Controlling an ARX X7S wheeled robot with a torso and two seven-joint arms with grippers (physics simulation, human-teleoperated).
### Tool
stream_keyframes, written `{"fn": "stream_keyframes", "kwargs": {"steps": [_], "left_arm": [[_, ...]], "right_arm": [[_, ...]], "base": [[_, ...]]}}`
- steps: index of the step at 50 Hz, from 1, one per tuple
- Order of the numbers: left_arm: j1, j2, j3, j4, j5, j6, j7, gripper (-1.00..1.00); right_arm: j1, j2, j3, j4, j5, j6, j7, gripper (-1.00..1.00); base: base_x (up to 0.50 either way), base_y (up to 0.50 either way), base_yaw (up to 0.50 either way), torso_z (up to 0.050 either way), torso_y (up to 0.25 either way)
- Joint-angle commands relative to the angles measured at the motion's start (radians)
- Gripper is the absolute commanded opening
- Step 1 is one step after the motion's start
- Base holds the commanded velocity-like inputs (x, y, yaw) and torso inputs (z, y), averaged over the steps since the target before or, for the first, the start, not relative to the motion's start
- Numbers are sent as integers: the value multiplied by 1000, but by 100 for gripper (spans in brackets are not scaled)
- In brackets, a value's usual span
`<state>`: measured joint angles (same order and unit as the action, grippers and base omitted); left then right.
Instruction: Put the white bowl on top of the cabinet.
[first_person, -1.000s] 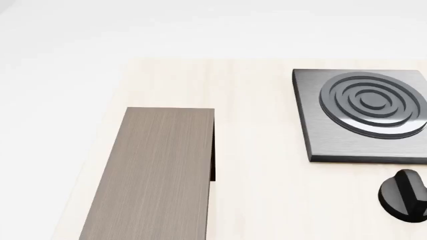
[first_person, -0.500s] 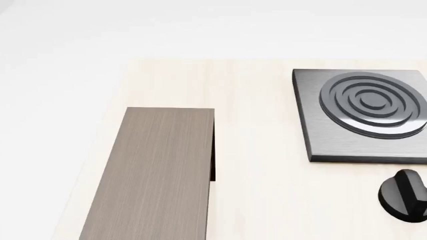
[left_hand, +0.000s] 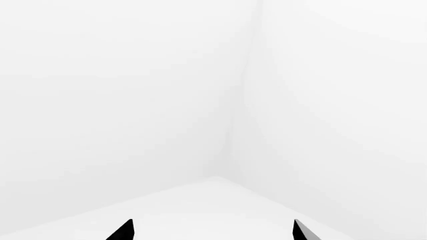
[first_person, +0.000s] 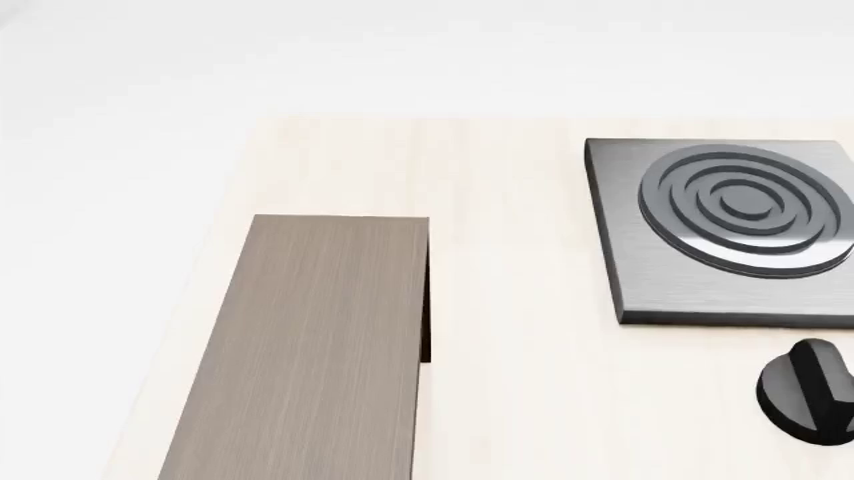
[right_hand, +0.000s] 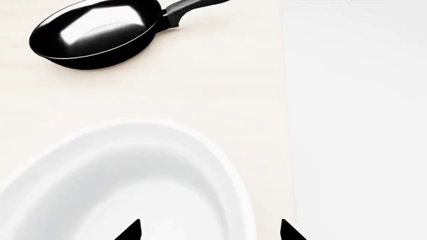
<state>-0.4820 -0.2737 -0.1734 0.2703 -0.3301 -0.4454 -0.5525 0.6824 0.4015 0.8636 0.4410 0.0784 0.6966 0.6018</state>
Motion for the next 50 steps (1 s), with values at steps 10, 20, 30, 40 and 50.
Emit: {"fn": "stream_keyframes", "kwargs": {"steps": [10, 20, 30, 40, 50], "left_arm": [[4, -5, 4, 2, -5, 2, -5, 100], [4, -7, 5, 6, -9, -1, -10, 100], [3, -10, 5, 7, -14, -1, -12, 100], [4, -11, 4, 4, -17, 4, -13, 100], [3, -13, 6, 0, -20, 7, -15, 100]], "right_arm": [[5, 12, 8, 122, 8, -48, -10, 100], [5, 9, -5, 124, -1, -51, -5, -100], [-7, -5, -39, 63, -23, -64, 1, -100], [-21, -25, -88, -86, -42, -70, -11, -100], [12, -24, -198, -339, -48, 56, -60, -100]], "base": [[0, 0, 0, 0, 0], [0, 0, 0, 0, 0], [0, 0, 0, 0, 0], [0, 0, 0, 0, 0], [0, 0, 0, 0, 0]]}}
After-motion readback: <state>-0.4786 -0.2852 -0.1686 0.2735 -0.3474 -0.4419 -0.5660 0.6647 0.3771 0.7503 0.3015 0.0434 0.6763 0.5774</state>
